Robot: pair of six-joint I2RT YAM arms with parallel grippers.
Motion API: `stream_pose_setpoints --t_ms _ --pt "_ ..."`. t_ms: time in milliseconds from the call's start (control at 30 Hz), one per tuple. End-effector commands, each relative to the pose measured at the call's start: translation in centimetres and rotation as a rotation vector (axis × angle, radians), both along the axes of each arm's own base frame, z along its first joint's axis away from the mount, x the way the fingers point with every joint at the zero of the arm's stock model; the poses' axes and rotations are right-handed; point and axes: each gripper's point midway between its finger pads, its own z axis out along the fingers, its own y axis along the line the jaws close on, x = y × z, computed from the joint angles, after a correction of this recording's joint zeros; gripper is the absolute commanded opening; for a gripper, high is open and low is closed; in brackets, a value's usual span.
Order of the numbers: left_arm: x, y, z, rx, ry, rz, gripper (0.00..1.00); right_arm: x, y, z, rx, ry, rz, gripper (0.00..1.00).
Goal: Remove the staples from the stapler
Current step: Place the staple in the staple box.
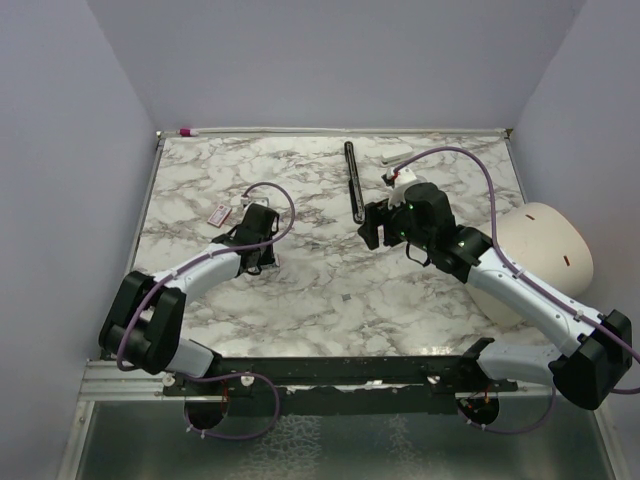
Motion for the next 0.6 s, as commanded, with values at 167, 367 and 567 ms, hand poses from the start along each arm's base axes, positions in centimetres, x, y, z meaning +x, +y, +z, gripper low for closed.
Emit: stream_pose_setpoints --t_ms 167,367,567 --pt "0.4 -0.6 1.4 -0.028 -0.022 0.003 0.33 -0.2 0.2 0.4 0.035 -0.008 0.01 0.71" --pt "0.2 -1.2 1.9 -0.061 -0.018 -0.015 0.37 -0.3 0.3 0.1 0.03 0.0 0.017 0.71" --pt "-0.4 -1.5 3.0 -0.114 0.006 -0.016 0.51 -1.3 2.9 -1.0 0.104 0.075 0.125 0.71"
